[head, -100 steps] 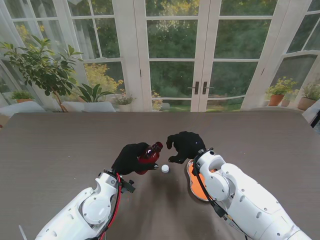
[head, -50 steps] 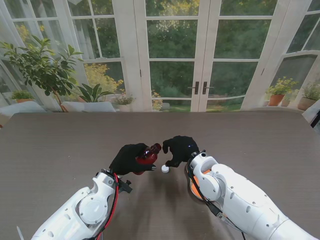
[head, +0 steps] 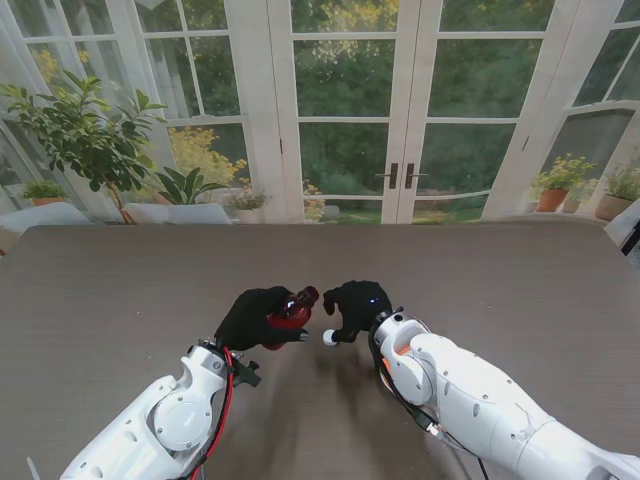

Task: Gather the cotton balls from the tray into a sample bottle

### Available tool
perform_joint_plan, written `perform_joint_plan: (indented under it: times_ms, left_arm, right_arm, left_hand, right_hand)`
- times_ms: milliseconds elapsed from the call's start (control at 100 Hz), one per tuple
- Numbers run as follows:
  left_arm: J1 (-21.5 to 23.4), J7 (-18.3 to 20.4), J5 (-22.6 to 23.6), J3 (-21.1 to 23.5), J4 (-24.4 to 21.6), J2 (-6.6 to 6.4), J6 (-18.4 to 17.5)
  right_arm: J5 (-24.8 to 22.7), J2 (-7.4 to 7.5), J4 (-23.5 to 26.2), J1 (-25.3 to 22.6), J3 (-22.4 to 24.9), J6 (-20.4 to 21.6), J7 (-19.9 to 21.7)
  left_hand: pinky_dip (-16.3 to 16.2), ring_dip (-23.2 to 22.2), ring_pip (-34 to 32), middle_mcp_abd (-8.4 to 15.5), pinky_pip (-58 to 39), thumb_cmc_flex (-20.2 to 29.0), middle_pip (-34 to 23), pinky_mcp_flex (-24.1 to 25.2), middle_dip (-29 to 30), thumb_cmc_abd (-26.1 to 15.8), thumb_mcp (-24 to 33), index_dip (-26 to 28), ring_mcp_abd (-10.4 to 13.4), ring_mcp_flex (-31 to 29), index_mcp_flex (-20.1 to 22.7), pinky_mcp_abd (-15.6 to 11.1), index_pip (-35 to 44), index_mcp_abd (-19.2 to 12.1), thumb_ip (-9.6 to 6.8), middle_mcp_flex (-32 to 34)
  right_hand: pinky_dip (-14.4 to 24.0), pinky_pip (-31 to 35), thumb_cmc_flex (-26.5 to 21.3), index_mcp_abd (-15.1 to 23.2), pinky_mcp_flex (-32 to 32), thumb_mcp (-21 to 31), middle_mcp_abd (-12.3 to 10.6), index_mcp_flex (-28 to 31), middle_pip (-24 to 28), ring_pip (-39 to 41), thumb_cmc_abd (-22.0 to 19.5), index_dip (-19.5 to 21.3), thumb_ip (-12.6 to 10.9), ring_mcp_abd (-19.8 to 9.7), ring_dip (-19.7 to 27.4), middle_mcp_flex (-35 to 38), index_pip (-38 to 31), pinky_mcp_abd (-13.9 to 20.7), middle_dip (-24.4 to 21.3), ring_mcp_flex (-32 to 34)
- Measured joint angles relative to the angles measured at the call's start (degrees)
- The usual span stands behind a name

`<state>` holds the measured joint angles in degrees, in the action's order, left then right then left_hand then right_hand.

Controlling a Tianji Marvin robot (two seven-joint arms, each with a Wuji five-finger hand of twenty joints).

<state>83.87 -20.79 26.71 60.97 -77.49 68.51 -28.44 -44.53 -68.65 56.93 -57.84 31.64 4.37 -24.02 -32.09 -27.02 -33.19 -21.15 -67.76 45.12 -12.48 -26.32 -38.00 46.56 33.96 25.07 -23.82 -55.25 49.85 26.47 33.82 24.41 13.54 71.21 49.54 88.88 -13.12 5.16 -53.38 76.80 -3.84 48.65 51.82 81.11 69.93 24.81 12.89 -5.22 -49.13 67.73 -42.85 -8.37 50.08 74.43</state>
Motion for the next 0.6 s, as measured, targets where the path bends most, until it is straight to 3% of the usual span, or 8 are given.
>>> perform_joint_plan:
  times_ms: [600]
  left_arm:
    - [0.42,0.17,-0.19,0.25,-0.47,-0.06,0.10]
  right_arm:
    - [0.86,-3.58,-9.28,4.29,-7.58,0.18,-4.81]
  left_hand:
    - [0.00,0.00,0.00,0.00,0.00,0.00,0.00,0.00,0.00,0.00,0.00,0.02,0.00,0.00,0.00,-0.01,0.00,0.00,0.00,0.00]
  right_hand:
    - [-0.15,0.69,0.01,0.14,-1.46,0.00,-0.48,2.41,0.02,1.38,0.01,0.00,0.00,-0.04,-1.10,1.45,0.06,0.00,0.07,0.00]
